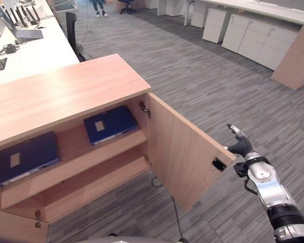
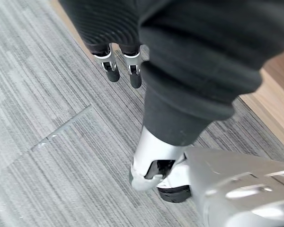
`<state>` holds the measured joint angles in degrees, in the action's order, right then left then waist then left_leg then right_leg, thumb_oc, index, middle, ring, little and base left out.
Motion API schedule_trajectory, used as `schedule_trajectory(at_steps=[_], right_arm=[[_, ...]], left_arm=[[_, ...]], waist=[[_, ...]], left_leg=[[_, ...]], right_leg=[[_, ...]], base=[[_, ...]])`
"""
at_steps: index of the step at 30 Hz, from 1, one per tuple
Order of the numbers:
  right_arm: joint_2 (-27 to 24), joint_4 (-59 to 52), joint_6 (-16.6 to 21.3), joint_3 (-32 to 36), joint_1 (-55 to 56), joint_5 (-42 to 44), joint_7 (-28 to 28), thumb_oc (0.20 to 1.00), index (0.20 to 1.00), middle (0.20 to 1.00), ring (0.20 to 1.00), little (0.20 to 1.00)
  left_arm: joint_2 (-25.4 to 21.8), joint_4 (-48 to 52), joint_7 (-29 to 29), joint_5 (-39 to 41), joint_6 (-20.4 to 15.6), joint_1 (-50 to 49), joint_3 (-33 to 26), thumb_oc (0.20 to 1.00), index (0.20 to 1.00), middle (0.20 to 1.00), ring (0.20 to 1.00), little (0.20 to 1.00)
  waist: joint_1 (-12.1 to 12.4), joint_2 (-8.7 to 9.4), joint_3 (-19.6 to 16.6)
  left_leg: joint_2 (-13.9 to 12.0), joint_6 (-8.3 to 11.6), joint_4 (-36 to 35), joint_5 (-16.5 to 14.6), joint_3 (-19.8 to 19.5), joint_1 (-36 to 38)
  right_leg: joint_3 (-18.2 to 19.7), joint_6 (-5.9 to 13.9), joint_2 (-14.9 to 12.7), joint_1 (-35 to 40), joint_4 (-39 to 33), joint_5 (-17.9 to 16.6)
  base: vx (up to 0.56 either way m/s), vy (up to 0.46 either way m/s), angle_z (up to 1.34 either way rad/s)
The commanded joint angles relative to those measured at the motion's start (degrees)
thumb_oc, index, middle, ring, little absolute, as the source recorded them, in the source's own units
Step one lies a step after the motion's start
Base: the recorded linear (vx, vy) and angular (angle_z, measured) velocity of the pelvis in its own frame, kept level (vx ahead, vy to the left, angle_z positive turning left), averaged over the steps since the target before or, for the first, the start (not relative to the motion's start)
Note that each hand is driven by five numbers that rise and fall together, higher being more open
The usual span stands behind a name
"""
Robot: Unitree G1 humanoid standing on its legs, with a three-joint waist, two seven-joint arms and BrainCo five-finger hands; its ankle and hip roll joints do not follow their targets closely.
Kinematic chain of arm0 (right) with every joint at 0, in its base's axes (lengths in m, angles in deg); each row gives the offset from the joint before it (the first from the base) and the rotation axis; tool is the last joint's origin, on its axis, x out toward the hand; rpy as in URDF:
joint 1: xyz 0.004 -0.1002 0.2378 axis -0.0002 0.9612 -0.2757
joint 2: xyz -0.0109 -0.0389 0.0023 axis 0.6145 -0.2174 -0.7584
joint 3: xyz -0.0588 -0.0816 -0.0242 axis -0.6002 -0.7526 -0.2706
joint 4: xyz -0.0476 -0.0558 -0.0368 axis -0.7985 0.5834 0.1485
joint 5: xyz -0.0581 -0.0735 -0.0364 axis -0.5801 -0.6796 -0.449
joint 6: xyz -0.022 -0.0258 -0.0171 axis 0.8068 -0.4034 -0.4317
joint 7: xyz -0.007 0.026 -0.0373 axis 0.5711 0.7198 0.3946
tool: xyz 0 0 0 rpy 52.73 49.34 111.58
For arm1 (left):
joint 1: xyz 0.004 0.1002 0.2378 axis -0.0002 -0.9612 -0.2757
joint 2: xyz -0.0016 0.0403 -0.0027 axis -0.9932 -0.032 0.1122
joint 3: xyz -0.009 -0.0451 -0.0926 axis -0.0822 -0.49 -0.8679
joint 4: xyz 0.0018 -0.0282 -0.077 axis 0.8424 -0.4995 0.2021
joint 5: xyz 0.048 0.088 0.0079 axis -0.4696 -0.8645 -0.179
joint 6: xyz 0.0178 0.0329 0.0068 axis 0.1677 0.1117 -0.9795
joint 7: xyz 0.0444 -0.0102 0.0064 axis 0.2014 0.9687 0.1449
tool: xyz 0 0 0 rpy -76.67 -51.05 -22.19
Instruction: Put the empty folder in the office cabinet
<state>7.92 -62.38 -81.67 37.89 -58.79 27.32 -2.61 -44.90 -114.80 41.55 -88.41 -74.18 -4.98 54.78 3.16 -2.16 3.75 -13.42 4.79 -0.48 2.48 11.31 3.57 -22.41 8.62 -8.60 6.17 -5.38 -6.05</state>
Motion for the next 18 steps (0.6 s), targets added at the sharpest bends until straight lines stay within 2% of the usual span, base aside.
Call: schedule_trajectory(at_steps=[1,3,7,8,13,18], right_arm=[[3.6,-12.5,5.6,-8.4,-6.2,9.0,8.1,1.0,1.0,1.0,1.0,1.0],[3.9,-17.4,6.0,-12.0,-7.3,12.7,11.7,1.0,1.0,1.0,1.0,1.0],[4.6,-21.9,6.2,-15.4,-8.7,13.4,13.1,1.0,1.0,1.0,1.0,1.0],[7.4,-26.3,6.2,-19.0,-10.2,17.1,15.0,1.0,1.0,1.0,1.0,1.0],[15.7,-30.4,5.4,-26.8,-15.2,24.2,16.4,1.0,1.0,1.0,1.0,1.0],[17.1,-30.9,5.1,-29.9,-17.7,25.3,16.7,1.0,1.0,1.0,1.0,1.0]], left_arm=[[-3.5,-2.7,0.4,1.1,-0.6,2.6,-0.9,1.0,1.0,1.0,1.0,1.0],[-3.5,-3.0,0.0,1.3,-0.9,2.9,-1.5,1.0,1.0,1.0,1.0,1.0],[-3.3,-3.1,0.1,1.4,-0.9,3.4,-2.0,1.0,1.0,1.0,1.0,1.0],[-3.5,-3.1,0.6,2.1,-1.0,4.0,-2.6,1.0,1.0,1.0,1.0,1.0],[-3.5,-3.5,1.9,2.6,-1.2,3.9,-2.5,1.0,1.0,1.0,1.0,1.0],[-3.9,-3.5,2.4,2.7,-1.4,4.1,-2.2,1.0,1.0,1.0,1.0,1.0]], waist=[[1.6,4.8,0.0],[2.0,5.01,0.2],[2.3,5.21,0.4],[2.7,5.52,0.6],[4.3,6.15,0.5],[5.2,6.6,0.6]], left_leg=[[0.1,1.88,-1.7,2.6,-0.2,-1.4],[-0.1,1.95,-1.1,2.3,-0.3,-1.7],[-0.3,1.97,-0.7,2.1,-0.5,-2.0],[-0.4,2.0,-0.4,2.1,-0.7,-2.3],[-0.5,2.12,-0.9,2.2,-0.9,-2.4],[-0.4,2.27,-1.9,2.9,-1.2,-2.7]], right_leg=[[2.6,-5.17,6.8,0.5,1.2,9.5],[2.4,-5.22,6.9,0.5,1.3,9.6],[2.4,-5.22,7.0,0.3,1.4,9.6],[2.3,-5.24,7.0,0.0,1.6,9.6],[2.0,-5.22,7.0,-0.5,1.8,9.3],[1.4,-4.97,6.9,-1.2,2.0,9.2]], base=[[-0.01,-0.029,-0.04],[0.0,-0.02,-0.02],[0.0,-0.007,0.01],[0.02,-0.026,0.1],[0.03,-0.016,0.05],[0.02,-0.004,0.1]])
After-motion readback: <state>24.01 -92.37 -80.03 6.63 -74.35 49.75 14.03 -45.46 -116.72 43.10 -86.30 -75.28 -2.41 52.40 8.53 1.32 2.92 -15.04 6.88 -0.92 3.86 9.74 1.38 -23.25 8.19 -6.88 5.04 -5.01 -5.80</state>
